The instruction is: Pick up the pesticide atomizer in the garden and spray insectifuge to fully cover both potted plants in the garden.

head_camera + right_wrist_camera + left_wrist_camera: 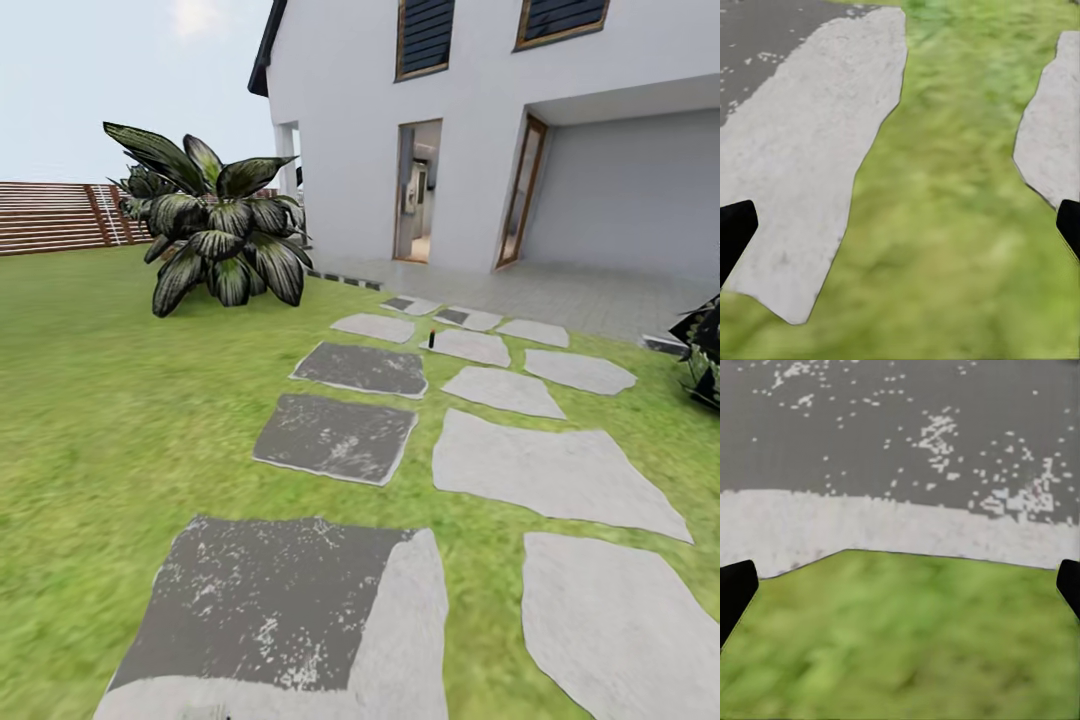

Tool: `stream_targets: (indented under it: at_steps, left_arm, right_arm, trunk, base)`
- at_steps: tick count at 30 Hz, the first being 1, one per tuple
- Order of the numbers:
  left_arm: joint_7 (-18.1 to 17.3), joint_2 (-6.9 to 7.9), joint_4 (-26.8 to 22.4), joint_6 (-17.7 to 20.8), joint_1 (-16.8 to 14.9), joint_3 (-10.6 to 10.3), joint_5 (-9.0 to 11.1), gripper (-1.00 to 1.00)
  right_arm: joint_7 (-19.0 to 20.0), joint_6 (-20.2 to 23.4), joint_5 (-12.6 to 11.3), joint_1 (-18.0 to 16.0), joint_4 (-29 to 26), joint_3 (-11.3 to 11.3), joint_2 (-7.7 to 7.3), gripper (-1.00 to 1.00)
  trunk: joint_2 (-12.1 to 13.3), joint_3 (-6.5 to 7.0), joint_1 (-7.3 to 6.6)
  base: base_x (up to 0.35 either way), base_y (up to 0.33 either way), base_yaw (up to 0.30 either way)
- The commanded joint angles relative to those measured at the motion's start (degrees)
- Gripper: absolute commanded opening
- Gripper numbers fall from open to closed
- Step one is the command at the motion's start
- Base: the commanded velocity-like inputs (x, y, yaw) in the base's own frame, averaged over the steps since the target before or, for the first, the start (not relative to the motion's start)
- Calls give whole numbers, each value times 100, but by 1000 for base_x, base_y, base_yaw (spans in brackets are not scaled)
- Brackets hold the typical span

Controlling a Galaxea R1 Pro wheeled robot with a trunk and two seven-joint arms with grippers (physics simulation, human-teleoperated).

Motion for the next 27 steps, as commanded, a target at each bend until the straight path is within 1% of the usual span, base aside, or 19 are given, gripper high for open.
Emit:
stream_targets:
  at_steps: [1,6,20,27]
  left_arm:
    - [-1,0,4,-18,-3,-5,35,100]
    - [-1,-2,4,-18,-3,-5,35,100]
    - [-1,0,4,-16,-3,-5,35,100]
    - [-1,0,4,-18,-3,-5,35,100]
  right_arm:
    - [3,-16,28,-3,4,-1,-1,100]
    - [5,-16,28,-3,4,-2,-1,100]
    - [7,-16,28,-4,4,-2,-1,100]
    - [-1,-16,28,-3,4,-1,-1,100]
  trunk:
    - [-2,-5,2]
    - [-2,-5,2]
    - [-2,-5,2]
    - [-2,-5,2]
  base:
    - [336,0,-59]
    - [336,0,-130]
    - [336,0,-185]
    - [336,0,-41]
